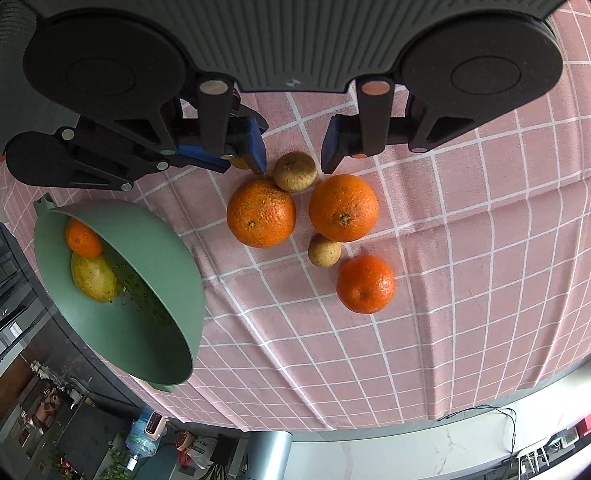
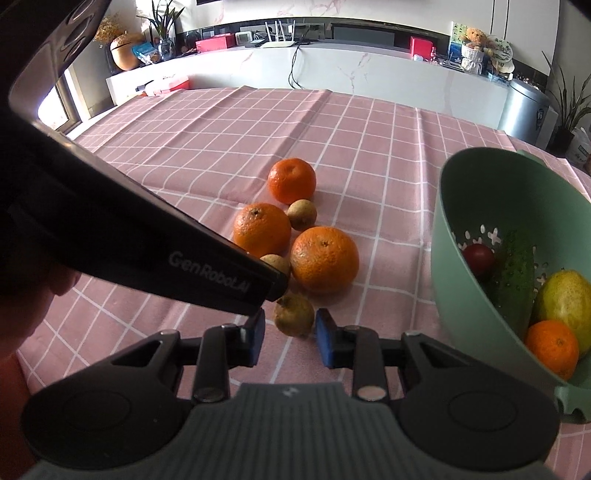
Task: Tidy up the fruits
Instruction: 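Grasp a small brown kiwi with the left gripper while the right gripper grasps an orange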
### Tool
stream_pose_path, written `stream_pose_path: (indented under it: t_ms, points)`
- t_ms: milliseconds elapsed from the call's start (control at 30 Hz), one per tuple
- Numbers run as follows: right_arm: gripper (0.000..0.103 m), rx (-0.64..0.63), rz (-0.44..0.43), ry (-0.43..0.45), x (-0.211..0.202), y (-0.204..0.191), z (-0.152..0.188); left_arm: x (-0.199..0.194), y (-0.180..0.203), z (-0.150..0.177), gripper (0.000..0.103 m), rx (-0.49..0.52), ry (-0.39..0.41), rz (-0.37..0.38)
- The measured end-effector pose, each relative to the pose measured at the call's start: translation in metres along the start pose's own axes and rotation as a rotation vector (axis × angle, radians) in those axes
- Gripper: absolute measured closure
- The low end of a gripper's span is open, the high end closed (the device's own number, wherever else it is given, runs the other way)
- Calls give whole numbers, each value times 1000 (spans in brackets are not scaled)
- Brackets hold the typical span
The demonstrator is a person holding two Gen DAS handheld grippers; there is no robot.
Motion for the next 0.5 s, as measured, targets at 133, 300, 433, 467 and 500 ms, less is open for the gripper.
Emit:
stream_pose_path:
  t_ms: [133,300,433,467,500]
  points:
    - [81,3,-7,-6,3,1,1,5,-4,-3,72,-14,-4,1]
    - [84,17,-21,-13,2,5,1,4,-2,-1,76,-21,-9,-3]
    - [84,19,-25,-5,-4,6,-1,-6,2,0,76,-30,4,-10]
    - [85,18,-24,-3,-6,6,-1,-10,3,0,76,-33,10,-15]
    - [85,17,-22,1,-9,7,-2,-15,5,-1,76,-34,17,-18]
Point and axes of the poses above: each gripper's, at about its wrist camera, not at the fingertips, and x roughly the way its jaws point, y to its right, z to its underside, the point moved 6 cm from there along x, roughly the way its jaws point, and after that the axes turned 11 degrees about z, right-handed, at the moved point
